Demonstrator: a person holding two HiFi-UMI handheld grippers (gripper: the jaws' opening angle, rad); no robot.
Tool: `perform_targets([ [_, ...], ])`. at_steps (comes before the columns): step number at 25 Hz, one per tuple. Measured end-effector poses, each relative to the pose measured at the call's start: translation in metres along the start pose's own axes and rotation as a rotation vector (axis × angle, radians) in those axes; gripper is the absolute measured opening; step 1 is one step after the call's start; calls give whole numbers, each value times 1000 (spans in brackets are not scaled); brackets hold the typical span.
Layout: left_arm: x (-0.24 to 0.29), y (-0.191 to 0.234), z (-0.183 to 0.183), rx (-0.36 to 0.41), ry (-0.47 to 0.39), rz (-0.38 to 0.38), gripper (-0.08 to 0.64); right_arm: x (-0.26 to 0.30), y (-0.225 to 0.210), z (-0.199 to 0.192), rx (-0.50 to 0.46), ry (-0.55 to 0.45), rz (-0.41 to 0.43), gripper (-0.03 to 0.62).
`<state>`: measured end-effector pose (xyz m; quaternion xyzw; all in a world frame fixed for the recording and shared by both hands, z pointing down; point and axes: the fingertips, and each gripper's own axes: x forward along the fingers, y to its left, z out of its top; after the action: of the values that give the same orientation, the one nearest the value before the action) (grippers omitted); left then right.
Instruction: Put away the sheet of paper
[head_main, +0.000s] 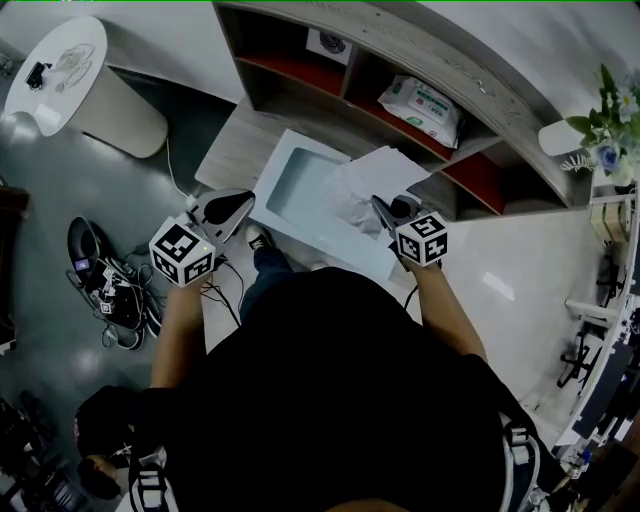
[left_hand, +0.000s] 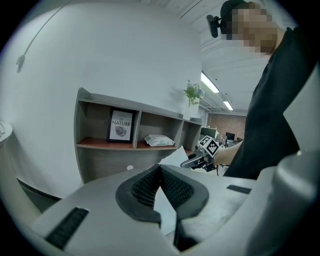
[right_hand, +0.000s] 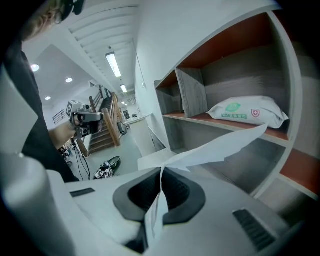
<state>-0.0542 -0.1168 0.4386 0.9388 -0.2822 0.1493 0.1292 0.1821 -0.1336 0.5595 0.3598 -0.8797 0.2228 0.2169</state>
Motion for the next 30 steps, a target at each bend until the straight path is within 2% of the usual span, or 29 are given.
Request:
perform_targets([
  [6, 2, 8, 3, 23, 11, -20, 20, 14, -3, -9, 39, 14, -4, 15],
  [11, 4, 21, 3, 19, 19, -27, 20, 28, -2, -21, 50, 46, -1, 15],
  [30, 13, 41, -6, 7, 66, -70, 20, 68, -7, -74, 185, 119, 26, 15],
])
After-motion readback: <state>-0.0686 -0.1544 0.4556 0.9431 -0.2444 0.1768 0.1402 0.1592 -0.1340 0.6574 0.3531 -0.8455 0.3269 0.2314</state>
